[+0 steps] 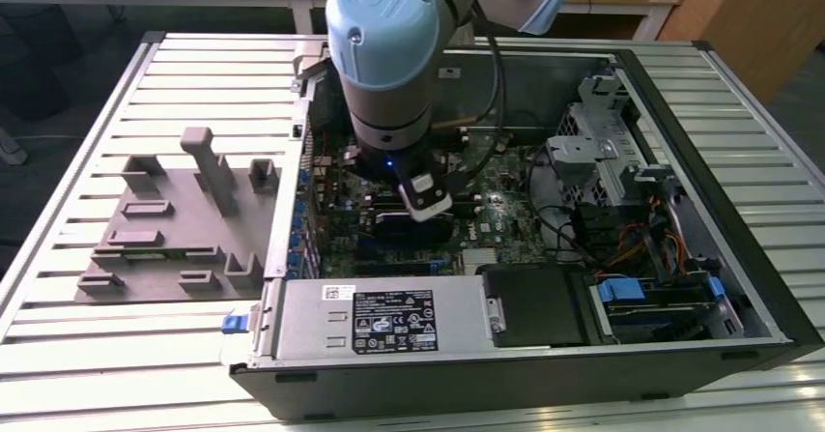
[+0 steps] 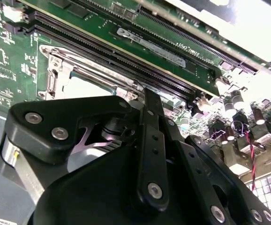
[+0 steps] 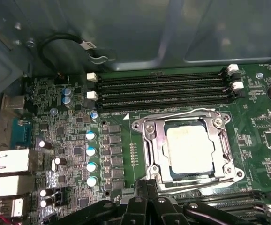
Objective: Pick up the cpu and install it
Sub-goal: 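Install the second cpu locking lever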
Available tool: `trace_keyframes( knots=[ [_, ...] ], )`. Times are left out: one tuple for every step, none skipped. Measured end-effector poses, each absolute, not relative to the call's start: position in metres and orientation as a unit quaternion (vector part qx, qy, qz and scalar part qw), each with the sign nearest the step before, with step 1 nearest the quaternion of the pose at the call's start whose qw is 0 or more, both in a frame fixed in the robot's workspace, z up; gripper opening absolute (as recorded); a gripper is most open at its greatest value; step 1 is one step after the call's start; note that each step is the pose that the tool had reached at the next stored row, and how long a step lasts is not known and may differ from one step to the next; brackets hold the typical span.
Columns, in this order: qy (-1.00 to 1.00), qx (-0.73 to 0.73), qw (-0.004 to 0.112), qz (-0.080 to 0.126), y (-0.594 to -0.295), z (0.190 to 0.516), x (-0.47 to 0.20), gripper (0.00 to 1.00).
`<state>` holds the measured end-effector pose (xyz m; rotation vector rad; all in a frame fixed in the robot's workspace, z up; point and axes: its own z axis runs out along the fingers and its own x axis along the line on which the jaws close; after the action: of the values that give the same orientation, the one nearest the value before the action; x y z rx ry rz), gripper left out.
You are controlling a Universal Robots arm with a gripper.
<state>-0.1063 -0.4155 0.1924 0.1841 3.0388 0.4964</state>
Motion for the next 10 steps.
trace_keyframes(
  knots=[
    [0.984, 0.06, 0.028, 0.163, -0.4155, 0.1916, -0.1065, 0.11],
    [0.984, 0.06, 0.028, 0.165, -0.4155, 0.1909, -0.1066, 0.11],
    [0.984, 0.06, 0.028, 0.167, -0.4156, 0.1904, -0.1066, 0.11],
    [0.983, 0.06, 0.028, 0.169, -0.4155, 0.1899, -0.1065, 0.11],
    [0.983, 0.06, 0.028, 0.171, -0.4155, 0.1894, -0.1065, 0.11],
    [0.983, 0.06, 0.028, 0.173, -0.4155, 0.1888, -0.1066, 0.11],
    [0.983, 0.06, 0.028, 0.173, -0.4154, 0.1881, -0.1066, 0.11],
    [0.983, 0.06, 0.028, 0.174, -0.4154, 0.1873, -0.1065, 0.11],
    [0.982, 0.06, 0.028, 0.174, -0.4153, 0.1865, -0.1066, 0.11],
    [0.983, 0.06, 0.028, 0.174, -0.4155, 0.1863, -0.1066, 0.11]
  ],
)
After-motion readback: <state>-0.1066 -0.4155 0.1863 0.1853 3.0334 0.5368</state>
